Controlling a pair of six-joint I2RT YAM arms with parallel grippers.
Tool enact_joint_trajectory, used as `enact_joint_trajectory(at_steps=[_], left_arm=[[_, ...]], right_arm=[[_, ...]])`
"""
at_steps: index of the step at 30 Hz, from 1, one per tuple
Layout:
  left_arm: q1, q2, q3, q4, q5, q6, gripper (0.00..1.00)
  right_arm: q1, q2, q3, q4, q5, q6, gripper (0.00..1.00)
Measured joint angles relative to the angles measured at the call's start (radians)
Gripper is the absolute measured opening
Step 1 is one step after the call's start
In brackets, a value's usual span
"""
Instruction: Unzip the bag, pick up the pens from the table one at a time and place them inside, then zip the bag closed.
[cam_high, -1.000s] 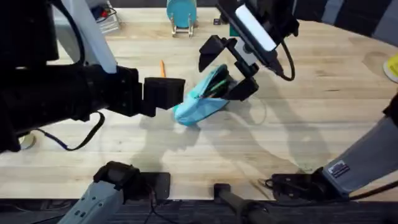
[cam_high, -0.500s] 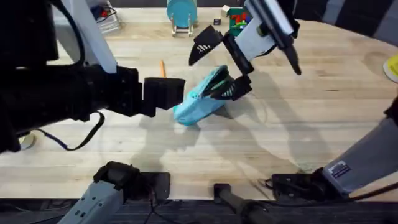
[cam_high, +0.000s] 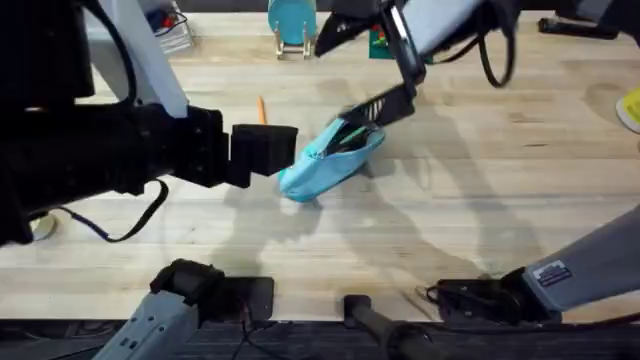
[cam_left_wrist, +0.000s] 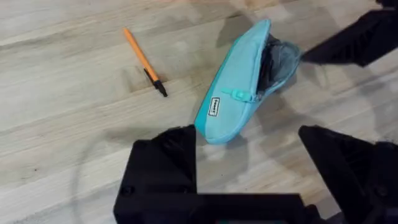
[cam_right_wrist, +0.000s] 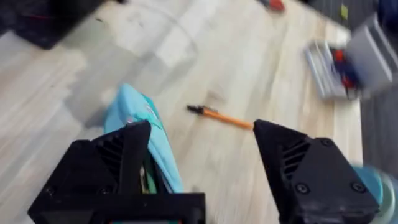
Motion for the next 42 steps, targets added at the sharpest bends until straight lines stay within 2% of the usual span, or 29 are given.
enact_joint_trajectory(at_steps=[5,10,20,28,42], left_arm=[[0.000,0.000,0.000,0.000,0.000,0.000,0.995],[0.000,0.000,0.000,0.000,0.000,0.000,0.995],[0.000,0.000,0.000,0.000,0.000,0.000,0.995],[0.000,0.000,0.000,0.000,0.000,0.000,0.995],[0.000,0.000,0.000,-0.010,-0.001,0.000,0.995]], right_arm=[[0.000,0.000,0.111,0.063,0.174,0.356,0.996],[0.000,0.000,0.223,0.055,0.306,0.675,0.996],[0.000,0.000,0.357,-0.109,0.488,1.114,0.996],[0.000,-0.003,0.405,-0.219,0.571,1.250,0.996],[0.000,-0.004,0.405,-0.246,0.588,1.279,0.996]])
